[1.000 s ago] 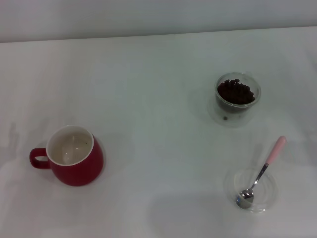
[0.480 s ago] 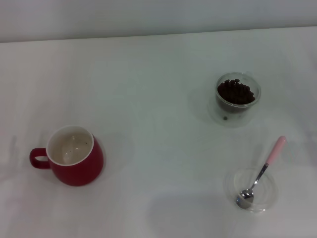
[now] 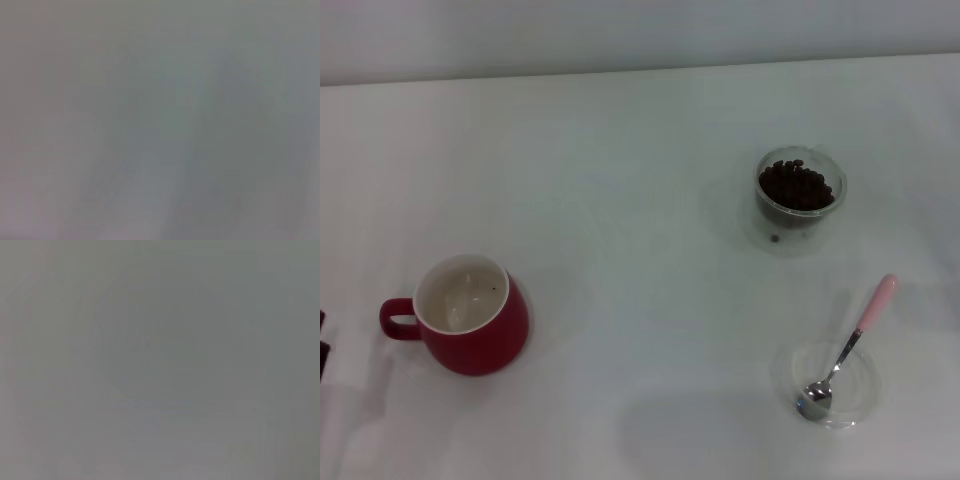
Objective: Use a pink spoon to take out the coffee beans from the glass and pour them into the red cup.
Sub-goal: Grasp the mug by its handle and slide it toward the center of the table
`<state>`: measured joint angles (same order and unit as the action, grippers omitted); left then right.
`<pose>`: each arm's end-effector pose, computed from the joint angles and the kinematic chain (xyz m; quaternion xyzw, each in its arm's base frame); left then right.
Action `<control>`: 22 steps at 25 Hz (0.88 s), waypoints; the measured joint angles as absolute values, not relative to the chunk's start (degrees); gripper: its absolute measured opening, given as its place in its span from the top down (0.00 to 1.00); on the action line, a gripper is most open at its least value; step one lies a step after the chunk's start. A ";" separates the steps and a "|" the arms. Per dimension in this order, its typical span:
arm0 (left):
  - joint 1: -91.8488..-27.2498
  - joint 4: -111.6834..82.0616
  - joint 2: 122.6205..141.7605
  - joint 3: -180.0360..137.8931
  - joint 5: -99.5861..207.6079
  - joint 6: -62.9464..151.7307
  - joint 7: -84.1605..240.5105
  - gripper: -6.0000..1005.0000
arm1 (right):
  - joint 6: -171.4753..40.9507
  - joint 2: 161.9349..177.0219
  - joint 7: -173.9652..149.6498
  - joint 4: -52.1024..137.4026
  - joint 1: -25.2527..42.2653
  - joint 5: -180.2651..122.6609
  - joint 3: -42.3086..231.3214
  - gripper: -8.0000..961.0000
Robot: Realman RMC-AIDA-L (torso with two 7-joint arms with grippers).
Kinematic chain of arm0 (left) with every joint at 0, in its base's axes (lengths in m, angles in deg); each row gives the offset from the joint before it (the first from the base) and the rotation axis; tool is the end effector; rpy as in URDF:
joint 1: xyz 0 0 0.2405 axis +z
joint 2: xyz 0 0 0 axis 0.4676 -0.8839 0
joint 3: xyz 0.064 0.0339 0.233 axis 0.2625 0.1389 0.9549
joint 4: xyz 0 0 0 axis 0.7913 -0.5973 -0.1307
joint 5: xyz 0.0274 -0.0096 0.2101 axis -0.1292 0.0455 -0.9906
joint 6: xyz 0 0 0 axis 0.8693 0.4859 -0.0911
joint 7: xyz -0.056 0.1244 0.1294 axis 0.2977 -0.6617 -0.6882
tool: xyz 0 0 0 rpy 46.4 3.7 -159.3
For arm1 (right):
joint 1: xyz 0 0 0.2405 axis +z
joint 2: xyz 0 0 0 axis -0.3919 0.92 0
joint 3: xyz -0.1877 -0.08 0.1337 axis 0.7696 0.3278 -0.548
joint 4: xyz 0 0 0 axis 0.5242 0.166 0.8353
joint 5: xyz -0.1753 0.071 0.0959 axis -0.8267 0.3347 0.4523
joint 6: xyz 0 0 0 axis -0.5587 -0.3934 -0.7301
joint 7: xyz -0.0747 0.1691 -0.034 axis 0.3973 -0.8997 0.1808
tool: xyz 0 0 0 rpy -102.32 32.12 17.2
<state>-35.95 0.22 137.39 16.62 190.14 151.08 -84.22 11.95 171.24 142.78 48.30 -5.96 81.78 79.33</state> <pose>-0.3307 0.2015 -0.0358 -0.6812 -0.2945 -0.3962 0.5407 0.4359 0.3059 0.1040 -0.5887 0.3110 0.2488 0.7034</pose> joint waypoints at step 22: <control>-38.90 1.83 137.35 16.34 186.85 137.34 -84.12 0.44 | 10.69 171.28 142.92 48.84 -5.14 81.73 79.33 0.16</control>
<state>-38.90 1.83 137.35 16.34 186.85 137.34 -84.12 10.69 171.28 142.92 48.84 -5.14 81.73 79.33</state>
